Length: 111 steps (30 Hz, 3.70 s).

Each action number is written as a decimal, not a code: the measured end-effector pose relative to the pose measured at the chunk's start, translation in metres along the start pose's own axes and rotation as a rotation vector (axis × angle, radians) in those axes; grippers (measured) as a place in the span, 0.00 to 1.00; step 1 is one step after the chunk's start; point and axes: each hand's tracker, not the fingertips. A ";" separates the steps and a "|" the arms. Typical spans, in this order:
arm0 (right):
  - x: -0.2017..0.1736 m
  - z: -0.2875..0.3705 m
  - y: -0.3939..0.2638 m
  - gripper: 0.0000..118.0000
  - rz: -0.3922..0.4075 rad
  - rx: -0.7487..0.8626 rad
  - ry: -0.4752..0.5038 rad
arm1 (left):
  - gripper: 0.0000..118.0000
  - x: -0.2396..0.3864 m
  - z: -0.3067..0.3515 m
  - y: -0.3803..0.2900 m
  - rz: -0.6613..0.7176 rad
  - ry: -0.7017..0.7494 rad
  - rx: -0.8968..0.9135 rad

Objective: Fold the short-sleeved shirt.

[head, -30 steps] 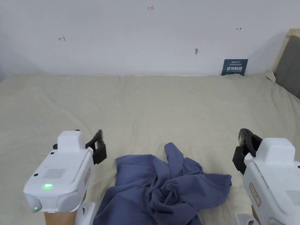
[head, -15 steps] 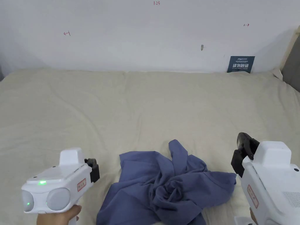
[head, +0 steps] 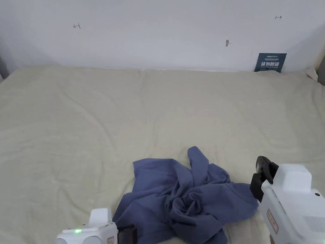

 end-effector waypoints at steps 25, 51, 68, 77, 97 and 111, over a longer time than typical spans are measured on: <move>0.071 -0.178 -0.105 0.82 -0.081 -0.703 -0.011 | 0.03 0.011 0.027 0.023 0.025 -0.086 0.156; 0.054 -0.139 0.135 0.06 0.064 -0.219 0.087 | 0.03 -0.043 0.113 0.229 0.070 -0.125 0.528; 0.045 -0.221 0.281 0.06 0.066 0.024 -0.036 | 0.03 -0.054 0.184 0.451 0.068 0.041 0.759; 0.043 -0.260 0.210 0.06 0.014 -0.078 -0.024 | 0.03 -0.073 0.108 0.432 0.060 0.137 0.645; 0.047 -0.120 -0.018 0.06 -0.119 -0.403 -0.018 | 0.03 -0.138 0.040 0.139 0.115 0.159 0.233; 0.053 -0.034 -0.144 0.06 -0.134 -0.735 -0.079 | 0.03 -0.165 0.031 0.005 0.091 0.199 -0.041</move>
